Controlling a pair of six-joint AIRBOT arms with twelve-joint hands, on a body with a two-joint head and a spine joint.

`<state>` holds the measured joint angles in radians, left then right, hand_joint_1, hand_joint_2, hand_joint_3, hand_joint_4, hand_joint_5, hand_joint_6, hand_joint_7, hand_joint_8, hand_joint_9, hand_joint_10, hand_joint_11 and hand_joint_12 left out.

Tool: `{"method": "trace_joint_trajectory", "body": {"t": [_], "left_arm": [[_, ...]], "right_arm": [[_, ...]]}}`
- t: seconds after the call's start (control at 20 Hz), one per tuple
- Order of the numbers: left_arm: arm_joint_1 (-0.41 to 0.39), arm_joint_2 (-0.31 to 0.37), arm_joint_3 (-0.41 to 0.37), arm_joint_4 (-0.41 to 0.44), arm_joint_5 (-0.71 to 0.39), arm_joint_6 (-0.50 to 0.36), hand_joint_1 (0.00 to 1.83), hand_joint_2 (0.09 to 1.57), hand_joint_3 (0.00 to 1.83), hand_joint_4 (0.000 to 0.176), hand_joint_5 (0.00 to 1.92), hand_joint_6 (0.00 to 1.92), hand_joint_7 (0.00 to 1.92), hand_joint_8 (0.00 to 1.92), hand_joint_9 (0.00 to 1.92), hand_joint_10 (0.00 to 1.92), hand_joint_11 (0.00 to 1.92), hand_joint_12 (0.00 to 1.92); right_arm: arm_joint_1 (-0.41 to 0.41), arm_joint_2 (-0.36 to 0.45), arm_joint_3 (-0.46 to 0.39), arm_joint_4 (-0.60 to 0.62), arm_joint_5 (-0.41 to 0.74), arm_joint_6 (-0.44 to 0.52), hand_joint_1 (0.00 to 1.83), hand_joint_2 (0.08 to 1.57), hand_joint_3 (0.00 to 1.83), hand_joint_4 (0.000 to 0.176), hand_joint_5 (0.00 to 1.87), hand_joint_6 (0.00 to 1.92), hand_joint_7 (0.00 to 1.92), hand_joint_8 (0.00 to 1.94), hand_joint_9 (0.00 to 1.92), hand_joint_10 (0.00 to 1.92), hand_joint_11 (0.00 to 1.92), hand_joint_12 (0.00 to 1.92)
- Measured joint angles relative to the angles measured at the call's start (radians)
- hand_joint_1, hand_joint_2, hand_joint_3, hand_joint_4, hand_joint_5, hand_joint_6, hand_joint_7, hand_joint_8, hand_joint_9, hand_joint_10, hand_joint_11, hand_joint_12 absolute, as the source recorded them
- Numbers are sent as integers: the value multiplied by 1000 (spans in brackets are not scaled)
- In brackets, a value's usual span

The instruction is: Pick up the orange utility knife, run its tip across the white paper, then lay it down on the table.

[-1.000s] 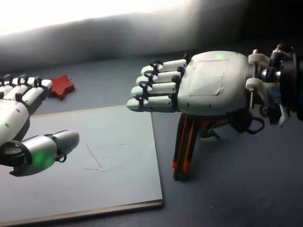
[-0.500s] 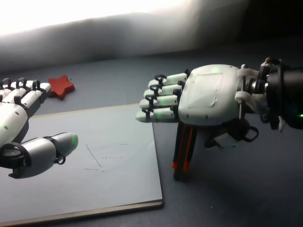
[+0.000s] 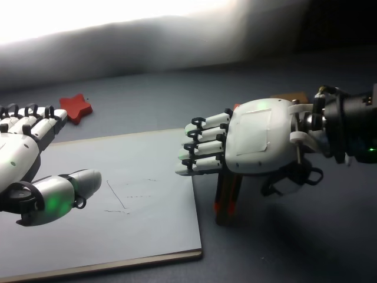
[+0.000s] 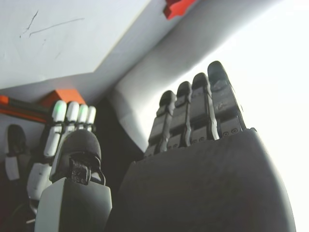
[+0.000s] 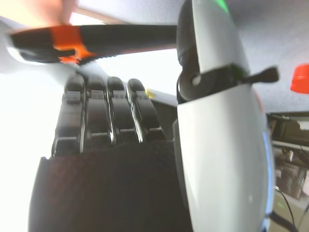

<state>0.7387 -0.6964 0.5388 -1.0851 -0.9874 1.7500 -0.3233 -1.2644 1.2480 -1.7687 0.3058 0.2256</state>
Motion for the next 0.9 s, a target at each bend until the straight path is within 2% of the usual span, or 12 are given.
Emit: {"method": "trace_joint_trajectory", "body": {"t": [0.35, 0.6, 0.9], "left_arm": [[2, 0, 0, 0, -11, 0, 0, 1255, 1, 0, 8, 1, 0, 0, 0, 0, 0, 145], [2, -4, 0, 0, -16, 0, 0, 1253, 0, 0, 11, 1, 0, 0, 0, 0, 0, 173], [2, -5, 5, -2, -16, -3, 0, 1258, 0, 0, 17, 1, 9, 0, 3, 0, 0, 190]], "right_arm": [[0, -70, 97, -24, 4, 1, 1221, 1038, 0, 0, 0, 0, 0, 0, 0, 0, 0, 0], [0, -95, 130, -55, 23, 5, 1243, 1080, 0, 0, 0, 0, 0, 0, 0, 0, 0, 0], [0, -112, 130, -61, 32, 6, 1192, 1102, 0, 0, 0, 0, 0, 0, 0, 0, 0, 0]]}}
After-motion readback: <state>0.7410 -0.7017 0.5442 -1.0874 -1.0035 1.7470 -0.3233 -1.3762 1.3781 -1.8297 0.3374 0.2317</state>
